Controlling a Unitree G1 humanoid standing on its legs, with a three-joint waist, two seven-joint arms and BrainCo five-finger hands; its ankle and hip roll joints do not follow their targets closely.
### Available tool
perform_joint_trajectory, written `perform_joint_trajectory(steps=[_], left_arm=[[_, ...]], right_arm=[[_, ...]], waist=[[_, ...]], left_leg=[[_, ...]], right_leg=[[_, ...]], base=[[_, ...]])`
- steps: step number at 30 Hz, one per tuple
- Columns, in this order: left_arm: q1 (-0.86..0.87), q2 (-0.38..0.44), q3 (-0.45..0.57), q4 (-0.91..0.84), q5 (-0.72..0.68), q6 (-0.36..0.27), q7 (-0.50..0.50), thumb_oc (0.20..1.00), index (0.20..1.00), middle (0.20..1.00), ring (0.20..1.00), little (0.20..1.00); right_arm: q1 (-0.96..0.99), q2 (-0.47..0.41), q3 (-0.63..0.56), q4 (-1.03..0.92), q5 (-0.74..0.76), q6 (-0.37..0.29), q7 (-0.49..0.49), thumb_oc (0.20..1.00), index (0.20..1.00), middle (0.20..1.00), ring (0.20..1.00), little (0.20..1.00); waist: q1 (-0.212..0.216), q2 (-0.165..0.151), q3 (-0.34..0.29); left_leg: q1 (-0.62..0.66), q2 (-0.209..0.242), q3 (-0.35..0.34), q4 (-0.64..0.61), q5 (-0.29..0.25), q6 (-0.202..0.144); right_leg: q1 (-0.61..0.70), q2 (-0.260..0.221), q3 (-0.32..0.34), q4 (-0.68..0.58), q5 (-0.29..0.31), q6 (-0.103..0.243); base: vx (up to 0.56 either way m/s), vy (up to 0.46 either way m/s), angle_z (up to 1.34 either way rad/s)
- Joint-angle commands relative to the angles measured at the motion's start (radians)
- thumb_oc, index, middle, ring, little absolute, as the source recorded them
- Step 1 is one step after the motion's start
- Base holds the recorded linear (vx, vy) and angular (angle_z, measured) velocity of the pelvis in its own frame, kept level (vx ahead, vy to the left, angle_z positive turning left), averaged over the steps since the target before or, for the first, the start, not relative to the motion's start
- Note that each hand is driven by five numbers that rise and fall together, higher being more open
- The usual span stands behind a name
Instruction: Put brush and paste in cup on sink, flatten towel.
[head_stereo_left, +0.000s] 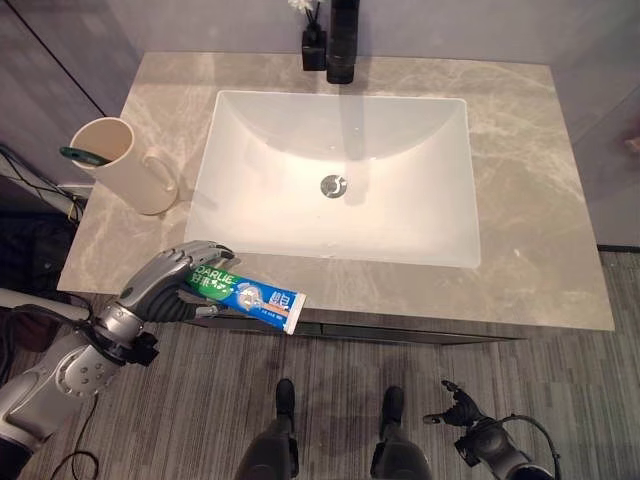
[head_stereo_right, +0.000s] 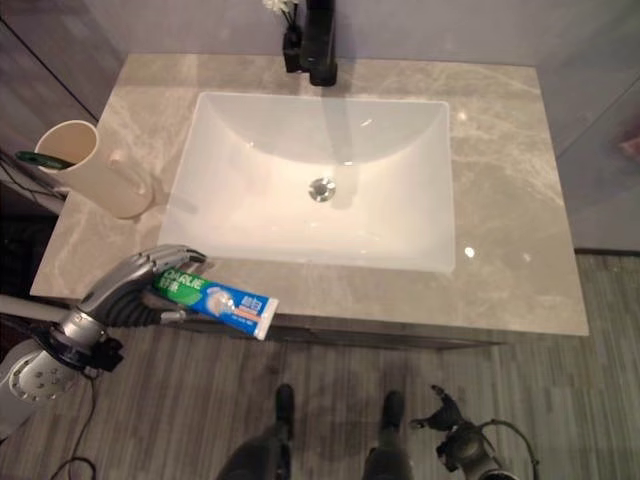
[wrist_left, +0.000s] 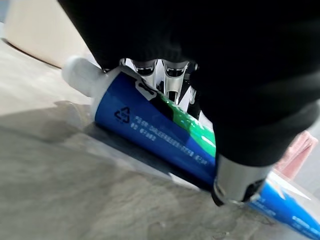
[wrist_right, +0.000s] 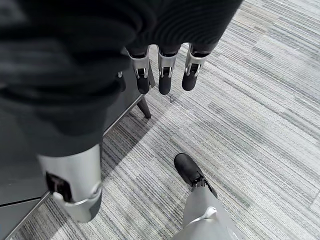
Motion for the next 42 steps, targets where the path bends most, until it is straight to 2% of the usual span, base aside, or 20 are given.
perform_joint_trajectory(steps=[1, 2, 6, 10, 12, 14, 20, 23, 25, 26, 28, 30, 33, 34, 35, 36, 37, 39, 40, 42], left_arm=[[-0.018, -0.042, -0.009, 0.016, -0.038, -0.013, 0.004, 0.655, 0.655, 0.655, 0.655, 0.655], [-0.018, -0.048, -0.011, 0.018, -0.035, -0.012, 0.005, 0.595, 0.595, 0.595, 0.595, 0.595], [-0.026, -0.048, -0.027, 0.025, -0.023, -0.012, 0.002, 0.583, 0.583, 0.583, 0.583, 0.583], [-0.056, -0.021, -0.093, 0.043, 0.033, -0.022, -0.008, 0.473, 0.473, 0.473, 0.473, 0.473], [-0.075, -0.006, -0.133, 0.053, 0.061, -0.024, -0.018, 0.313, 0.313, 0.313, 0.313, 0.313], [-0.089, -0.007, -0.156, 0.066, 0.073, -0.028, -0.017, 0.200, 0.200, 0.200, 0.200, 0.200], [-0.134, -0.025, -0.226, 0.094, 0.135, -0.029, -0.017, 0.200, 0.200, 0.200, 0.200, 0.200], [-0.138, -0.047, -0.212, 0.093, 0.136, -0.021, -0.005, 0.200, 0.200, 0.200, 0.200, 0.200], [-0.143, -0.080, -0.179, 0.103, 0.146, -0.006, 0.028, 0.200, 0.200, 0.200, 0.200, 0.200], [-0.145, -0.080, -0.180, 0.103, 0.146, -0.005, 0.029, 0.200, 0.200, 0.200, 0.200, 0.200], [-0.148, -0.096, -0.155, 0.096, 0.154, 0.006, 0.048, 0.200, 0.200, 0.200, 0.200, 0.200], [-0.173, -0.099, -0.120, 0.087, 0.183, 0.023, 0.088, 0.200, 0.200, 0.200, 0.200, 0.200], [-0.206, -0.084, -0.086, 0.081, 0.242, 0.044, 0.144, 0.200, 0.200, 0.200, 0.200, 0.200], [-0.205, -0.086, -0.085, 0.078, 0.244, 0.046, 0.145, 0.200, 0.200, 0.200, 0.200, 0.200], [-0.211, -0.083, -0.074, 0.082, 0.266, 0.050, 0.159, 0.200, 0.200, 0.200, 0.200, 0.200], [-0.216, -0.087, -0.031, 0.073, 0.316, 0.071, 0.200, 0.200, 0.200, 0.200, 0.200, 0.200], [-0.214, -0.088, -0.029, 0.071, 0.318, 0.071, 0.201, 0.200, 0.200, 0.200, 0.200, 0.200], [-0.224, -0.099, 0.047, 0.064, 0.386, 0.099, 0.275, 0.200, 0.200, 0.200, 0.200, 0.200], [-0.220, -0.099, 0.049, 0.061, 0.386, 0.100, 0.274, 0.200, 0.200, 0.200, 0.200, 0.200], [-0.235, -0.114, 0.099, 0.050, 0.427, 0.115, 0.314, 0.200, 0.200, 0.200, 0.200, 0.200]], right_arm=[[0.002, 0.000, 0.001, -0.009, 0.040, -0.008, -0.033, 1.000, 1.000, 1.000, 1.000, 1.000], [0.005, 0.004, -0.003, -0.005, 0.048, -0.010, -0.035, 1.000, 1.000, 1.000, 1.000, 1.000], [0.006, 0.007, -0.004, 0.000, 0.055, -0.013, -0.038, 1.000, 1.000, 1.000, 1.000, 1.000], [0.008, 0.003, -0.008, 0.012, 0.063, -0.018, -0.043, 1.000, 1.000, 1.000, 1.000, 1.000], [0.007, 0.000, -0.015, 0.035, 0.071, -0.019, -0.047, 1.000, 1.000, 1.000, 1.000, 1.000], [0.006, 0.000, -0.018, 0.049, 0.072, -0.018, -0.049, 1.000, 1.000, 1.000, 1.000, 1.000], [0.012, -0.001, -0.079, 0.121, 0.130, -0.013, -0.060, 1.000, 1.000, 1.000, 1.000, 1.000], [0.022, 0.005, -0.145, 0.158, 0.217, -0.012, -0.060, 1.000, 1.000, 1.000, 1.000, 1.000], [0.037, 0.000, -0.271, 0.206, 0.366, -0.015, -0.069, 1.000, 1.000, 1.000, 1.000, 1.000], [0.037, -0.002, -0.272, 0.207, 0.367, -0.015, -0.068, 1.000, 1.000, 1.000, 1.000, 1.000], [0.043, -0.019, -0.353, 0.235, 0.457, -0.015, -0.076, 1.000, 1.000, 1.000, 1.000, 1.000], [0.049, -0.087, -0.469, 0.268, 0.558, -0.018, -0.093, 1.000, 1.000, 1.000, 1.000, 1.000], [0.047, -0.164, -0.556, 0.225, 0.604, -0.037, -0.140, 1.000, 1.000, 1.000, 1.000, 1.000], [0.048, -0.165, -0.557, 0.222, 0.604, -0.035, -0.142, 1.000, 1.000, 1.000, 1.000, 1.000], [0.042, -0.183, -0.576, 0.194, 0.614, -0.044, -0.152, 1.000, 1.000, 1.000, 1.000, 1.000], [0.054, -0.210, -0.607, 0.017, 0.612, -0.069, -0.192, 1.000, 1.000, 1.000, 1.000, 1.000], [0.059, -0.208, -0.609, 0.008, 0.610, -0.064, -0.197, 1.000, 1.000, 1.000, 1.000, 1.000], [0.088, -0.230, -0.660, -0.341, 0.537, -0.100, -0.279, 1.000, 1.000, 1.000, 1.000, 1.000], [0.093, -0.226, -0.662, -0.351, 0.533, -0.093, -0.284, 1.000, 1.000, 1.000, 1.000, 1.000], [0.102, -0.218, -0.697, -0.500, 0.473, -0.115, -0.325, 1.000, 1.000, 1.000, 1.000, 1.000]], waist=[[-0.007, -0.027, -0.025], [-0.008, -0.031, -0.025], [-0.011, -0.040, -0.026], [-0.016, -0.056, -0.032], [-0.019, -0.063, -0.039], [-0.018, -0.064, -0.040], [-0.020, -0.069, -0.072], [-0.019, -0.066, -0.085], [-0.025, -0.066, -0.110], [-0.024, -0.065, -0.109], [-0.028, -0.066, -0.123], [-0.035, -0.065, -0.143], [-0.050, -0.064, -0.166], [-0.049, -0.063, -0.165], [-0.055, -0.064, -0.172], [-0.069, -0.058, -0.181], [-0.069, -0.059, -0.181], [-0.088, -0.054, -0.193], [-0.088, -0.053, -0.197], [-0.096, -0.048, -0.206]], left_leg=[[0.008, -0.033, -0.027, 0.006, -0.062, 0.016], [0.008, -0.031, -0.025, 0.006, -0.062, 0.016], [0.008, -0.029, -0.022, 0.006, -0.064, 0.017], [0.019, -0.021, -0.016, 0.006, -0.069, 0.016], [0.029, -0.017, -0.013, 0.006, -0.073, 0.015], [0.033, -0.016, -0.013, 0.006, -0.075, 0.015], [0.070, -0.005, -0.004, 0.006, -0.087, 0.013], [0.086, -0.002, -0.003, 0.006, -0.091, 0.013], [0.111, 0.003, 0.003, 0.006, -0.097, 0.011], [0.113, 0.003, 0.002, 0.006, -0.098, 0.010], [0.126, 0.008, 0.004, 0.006, -0.101, 0.009], [0.151, 0.016, 0.011, 0.006, -0.108, 0.003], [0.174, 0.027, 0.023, 0.006, -0.113, -0.002], [0.175, 0.027, 0.023, 0.006, -0.114, -0.003], [0.180, 0.029, 0.027, 0.006, -0.114, -0.004], [0.200, 0.038, 0.041, 0.006, -0.123, -0.008], [0.198, 0.037, 0.042, 0.006, -0.117, -0.008], [0.215, 0.046, 0.062, 0.006, -0.113, -0.010], [0.216, 0.046, 0.062, 0.006, -0.120, -0.010], [0.228, 0.050, 0.068, 0.006, -0.123, -0.010]], right_leg=[[-0.050, -0.062, 0.077, 0.001, 0.182, 0.075], [-0.051, -0.060, 0.077, 0.001, 0.182, 0.075], [-0.050, -0.056, 0.079, 0.001, 0.181, 0.075], [-0.042, -0.050, 0.085, 0.001, 0.185, 0.075], [-0.035, -0.046, 0.088, 0.001, 0.186, 0.075], [-0.031, -0.045, 0.088, 0.001, 0.185, 0.075], [-0.001, -0.039, 0.095, 0.001, 0.168, 0.075], [0.015, -0.036, 0.093, 0.001, 0.153, 0.075], [0.035, -0.033, 0.090, 0.001, 0.127, 0.075], [0.037, -0.033, 0.090, 0.001, 0.126, 0.075], [0.048, -0.030, 0.089, 0.001, 0.111, 0.075], [0.069, -0.024, 0.090, 0.001, 0.085, 0.075], [0.086, -0.016, 0.095, 0.001, 0.061, 0.074], [0.087, -0.015, 0.095, 0.001, 0.061, 0.074], [0.088, -0.013, 0.098, 0.001, 0.056, 0.073], [0.097, -0.004, 0.108, 0.001, 0.044, 0.072], [0.094, -0.005, 0.110, 0.001, 0.049, 0.071], [0.095, 0.003, 0.126, 0.001, 0.046, 0.066], [0.096, 0.003, 0.128, 0.001, 0.041, 0.068], [0.101, 0.007, 0.134, 0.001, 0.034, 0.065]], base=[[0.00, 0.000, 0.00], [0.00, 0.000, 0.00], [0.00, 0.000, 0.00], [0.00, 0.000, 0.00], [0.01, -0.008, -0.03], [0.01, -0.012, -0.05], [0.02, -0.011, -0.10], [0.01, -0.003, -0.01], [0.04, -0.014, -0.03], [0.00, 0.000, 0.00], [0.02, -0.016, 0.00], [0.03, -0.045, 0.00], [0.03, -0.033, -0.03], [-0.01, -0.017, -0.04], [0.03, -0.022, -0.06], [0.01, -0.022, -0.09], [0.02, -0.024, -0.26], [-0.01, -0.022, -0.30], [0.04, -0.010, -0.29], [0.04, -0.012, -0.28]])
